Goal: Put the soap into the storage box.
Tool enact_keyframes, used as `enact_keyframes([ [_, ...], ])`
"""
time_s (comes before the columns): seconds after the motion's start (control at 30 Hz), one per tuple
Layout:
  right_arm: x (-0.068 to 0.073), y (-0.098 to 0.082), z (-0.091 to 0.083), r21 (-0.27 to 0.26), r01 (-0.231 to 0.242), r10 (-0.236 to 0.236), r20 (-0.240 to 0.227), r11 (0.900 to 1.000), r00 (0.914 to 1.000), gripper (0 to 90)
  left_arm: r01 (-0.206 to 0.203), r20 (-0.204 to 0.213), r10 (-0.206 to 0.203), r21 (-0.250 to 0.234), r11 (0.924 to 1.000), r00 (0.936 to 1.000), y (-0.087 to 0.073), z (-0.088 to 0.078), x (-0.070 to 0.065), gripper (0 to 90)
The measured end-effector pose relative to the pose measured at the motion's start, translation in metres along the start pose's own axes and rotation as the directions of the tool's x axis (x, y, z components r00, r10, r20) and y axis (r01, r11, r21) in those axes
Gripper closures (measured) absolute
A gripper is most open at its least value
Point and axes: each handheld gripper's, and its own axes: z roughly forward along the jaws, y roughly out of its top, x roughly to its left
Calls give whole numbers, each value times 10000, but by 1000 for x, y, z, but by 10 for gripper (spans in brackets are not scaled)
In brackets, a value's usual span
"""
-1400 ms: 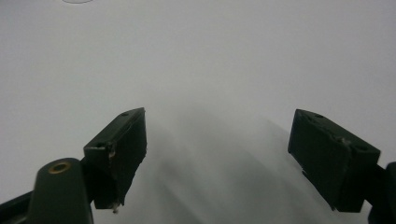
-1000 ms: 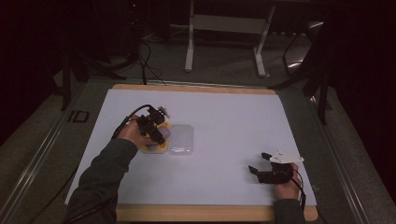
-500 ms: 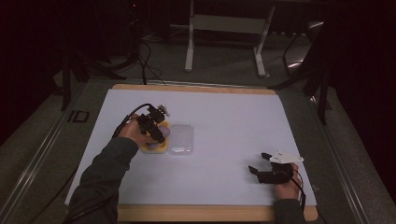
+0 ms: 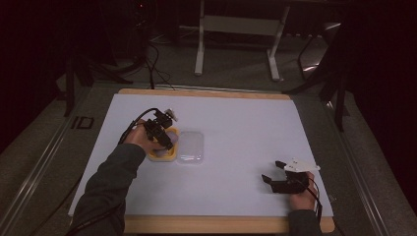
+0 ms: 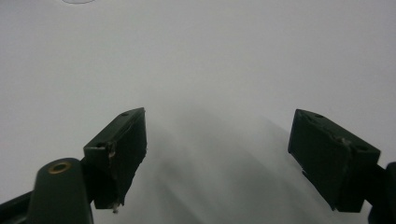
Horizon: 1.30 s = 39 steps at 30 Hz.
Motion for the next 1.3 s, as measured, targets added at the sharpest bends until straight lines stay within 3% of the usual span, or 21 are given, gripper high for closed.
enact_keyframes([
  [0.87,0,0,0,2,24,-24,14,10000,10000,190,316,26,-316,-180,9993,9995,5,-2,7,501],
  [1.3,1,0,0,27,43,-44,38,10000,10000,190,726,132,-725,-133,9973,9973,6,5,12,501],
])
